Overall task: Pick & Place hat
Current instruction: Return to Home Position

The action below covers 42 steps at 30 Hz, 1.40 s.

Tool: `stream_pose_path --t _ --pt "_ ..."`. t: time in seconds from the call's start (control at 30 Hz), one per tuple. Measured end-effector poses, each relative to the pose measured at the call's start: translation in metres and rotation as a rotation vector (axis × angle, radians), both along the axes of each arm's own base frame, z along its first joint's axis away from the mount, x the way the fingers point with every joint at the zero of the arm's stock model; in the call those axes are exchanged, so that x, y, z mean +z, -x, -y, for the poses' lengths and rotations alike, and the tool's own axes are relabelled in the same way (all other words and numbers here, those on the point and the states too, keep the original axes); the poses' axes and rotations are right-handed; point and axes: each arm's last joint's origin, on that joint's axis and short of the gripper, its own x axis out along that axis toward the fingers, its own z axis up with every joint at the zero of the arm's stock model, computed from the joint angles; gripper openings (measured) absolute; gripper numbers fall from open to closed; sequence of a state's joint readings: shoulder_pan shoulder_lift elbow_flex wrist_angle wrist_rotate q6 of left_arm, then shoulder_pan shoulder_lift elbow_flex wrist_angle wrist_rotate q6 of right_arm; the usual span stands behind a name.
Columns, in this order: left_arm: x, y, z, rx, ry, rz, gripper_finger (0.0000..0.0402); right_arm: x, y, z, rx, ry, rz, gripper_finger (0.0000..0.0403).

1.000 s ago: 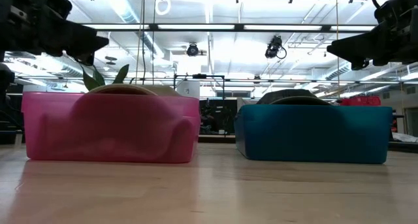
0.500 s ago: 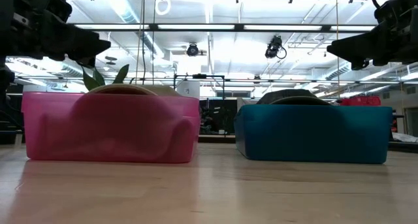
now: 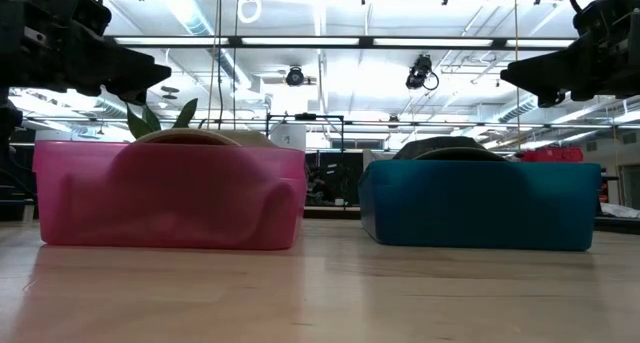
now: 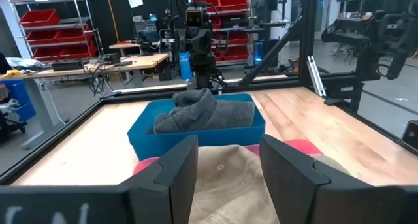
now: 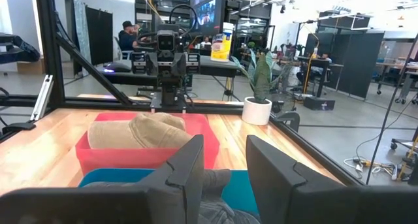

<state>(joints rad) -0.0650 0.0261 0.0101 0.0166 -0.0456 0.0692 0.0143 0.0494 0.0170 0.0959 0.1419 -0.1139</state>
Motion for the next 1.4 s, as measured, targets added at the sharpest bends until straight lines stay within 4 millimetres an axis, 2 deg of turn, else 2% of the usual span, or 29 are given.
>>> stream_pose_path --t 1.4 --pt "0.0034 -0.0002 -0.0001 0.002 0.028 0.041 0.017 0.0 0.0 0.0 0.001 0.0 0.0 0.0118"
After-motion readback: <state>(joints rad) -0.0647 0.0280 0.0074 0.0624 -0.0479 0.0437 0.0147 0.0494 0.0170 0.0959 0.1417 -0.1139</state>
